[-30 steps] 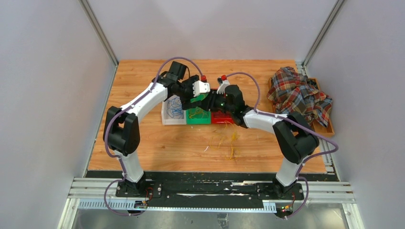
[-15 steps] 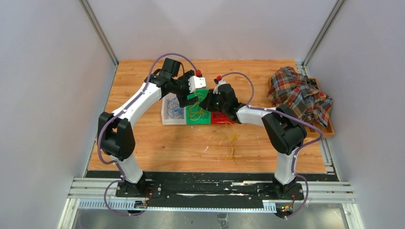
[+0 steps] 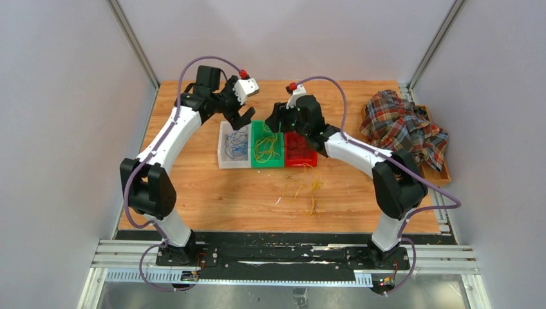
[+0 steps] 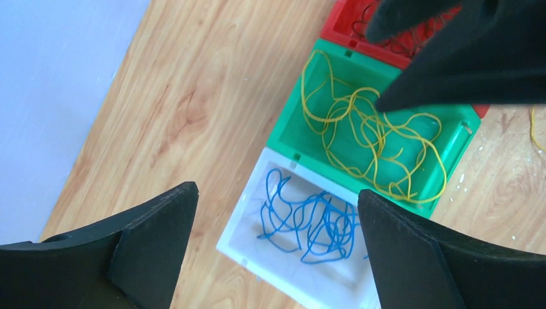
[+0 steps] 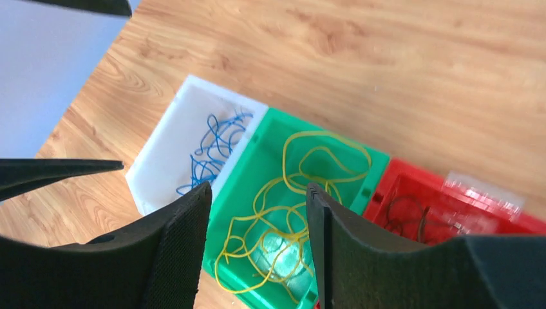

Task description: Untangle the cables

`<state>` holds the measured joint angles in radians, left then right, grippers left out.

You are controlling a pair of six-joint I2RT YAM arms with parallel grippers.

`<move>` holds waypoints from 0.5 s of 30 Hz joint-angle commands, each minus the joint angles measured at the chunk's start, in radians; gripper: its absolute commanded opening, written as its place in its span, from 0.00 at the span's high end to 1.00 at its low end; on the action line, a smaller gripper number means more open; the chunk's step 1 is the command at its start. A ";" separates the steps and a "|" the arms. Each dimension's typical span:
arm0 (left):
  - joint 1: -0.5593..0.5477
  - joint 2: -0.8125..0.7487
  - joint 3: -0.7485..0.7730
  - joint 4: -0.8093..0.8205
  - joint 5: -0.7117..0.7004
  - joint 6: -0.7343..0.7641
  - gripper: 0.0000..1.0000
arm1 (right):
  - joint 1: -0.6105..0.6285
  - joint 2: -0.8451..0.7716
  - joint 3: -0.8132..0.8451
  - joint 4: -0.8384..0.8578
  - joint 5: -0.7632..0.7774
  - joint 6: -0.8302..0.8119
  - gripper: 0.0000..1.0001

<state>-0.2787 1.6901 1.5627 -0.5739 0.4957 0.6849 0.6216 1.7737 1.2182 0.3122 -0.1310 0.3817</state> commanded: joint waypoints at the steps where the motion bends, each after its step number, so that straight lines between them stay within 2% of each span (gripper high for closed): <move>1: 0.039 -0.093 -0.021 -0.052 0.041 -0.005 0.01 | -0.034 -0.022 0.083 -0.113 0.007 -0.113 0.42; 7: 0.044 -0.159 -0.037 -0.202 -0.002 0.002 0.02 | -0.022 -0.207 -0.066 -0.218 0.121 -0.159 0.31; 12: 0.045 -0.226 -0.107 -0.175 -0.036 -0.098 0.02 | 0.052 -0.421 -0.244 -0.421 0.282 -0.163 0.29; 15: 0.044 -0.260 -0.141 -0.171 -0.036 -0.107 0.02 | 0.074 -0.532 -0.358 -0.536 0.283 -0.117 0.31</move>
<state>-0.2367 1.4792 1.4639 -0.7357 0.4751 0.6285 0.6559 1.3533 0.9779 -0.0093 0.0719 0.2436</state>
